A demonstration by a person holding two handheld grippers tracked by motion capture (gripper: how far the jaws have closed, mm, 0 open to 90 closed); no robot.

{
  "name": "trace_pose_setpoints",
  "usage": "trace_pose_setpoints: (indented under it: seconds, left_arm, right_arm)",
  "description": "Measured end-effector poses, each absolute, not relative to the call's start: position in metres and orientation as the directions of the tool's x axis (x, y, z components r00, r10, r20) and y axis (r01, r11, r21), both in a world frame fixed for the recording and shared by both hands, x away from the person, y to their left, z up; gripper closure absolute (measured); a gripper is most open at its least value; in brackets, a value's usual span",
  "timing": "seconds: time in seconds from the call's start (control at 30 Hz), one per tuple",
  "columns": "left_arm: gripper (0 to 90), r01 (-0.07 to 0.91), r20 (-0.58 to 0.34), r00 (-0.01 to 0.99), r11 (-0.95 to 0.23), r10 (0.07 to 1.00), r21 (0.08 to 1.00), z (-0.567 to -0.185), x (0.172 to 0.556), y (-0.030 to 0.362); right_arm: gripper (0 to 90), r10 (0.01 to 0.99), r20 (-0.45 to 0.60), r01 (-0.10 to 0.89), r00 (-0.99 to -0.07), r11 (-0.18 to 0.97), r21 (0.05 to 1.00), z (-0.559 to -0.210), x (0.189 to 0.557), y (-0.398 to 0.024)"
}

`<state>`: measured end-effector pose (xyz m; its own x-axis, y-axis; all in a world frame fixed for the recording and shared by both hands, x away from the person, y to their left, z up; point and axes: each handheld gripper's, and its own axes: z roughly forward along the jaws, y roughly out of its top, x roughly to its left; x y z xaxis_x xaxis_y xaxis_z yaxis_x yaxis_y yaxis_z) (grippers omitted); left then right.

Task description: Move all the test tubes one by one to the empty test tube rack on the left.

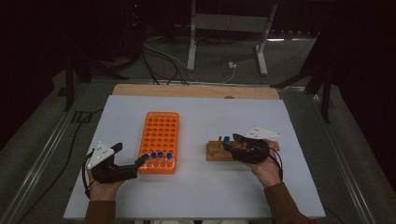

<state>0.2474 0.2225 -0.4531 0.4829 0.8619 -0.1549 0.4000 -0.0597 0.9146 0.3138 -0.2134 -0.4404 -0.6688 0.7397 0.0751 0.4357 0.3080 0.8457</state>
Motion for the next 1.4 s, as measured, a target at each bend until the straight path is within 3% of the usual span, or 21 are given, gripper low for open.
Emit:
trace_pose_setpoints:
  seconds: [0.2, 0.43, 0.9, 1.4]
  left_arm:
    - [0.9, 0.376, -0.131, 0.465, -0.062, 0.875, 0.925, -0.452, 0.245, 0.224]
    - [1.4, 0.369, -0.134, 0.46, -0.051, 0.878, 0.928, -0.453, 0.246, 0.226]
    - [0.7, 0.38, -0.127, 0.463, -0.067, 0.877, 0.923, -0.452, 0.248, 0.22]
    - [0.6, 0.375, -0.105, 0.492, -0.102, 0.864, 0.921, -0.437, 0.257, 0.208]
  right_arm:
    - [69.5, 0.736, 0.084, 0.447, -0.672, 0.312, 0.838, -0.449, 0.321, -0.206]
    - [75.6, 0.736, 0.064, 0.449, -0.674, 0.339, 0.827, -0.454, 0.324, -0.201]
    - [77.3, 0.729, 0.06, 0.439, -0.681, 0.342, 0.831, -0.45, 0.322, -0.2]
    - [77.4, 0.728, 0.043, 0.386, -0.685, 0.312, 0.868, -0.412, 0.314, -0.207]
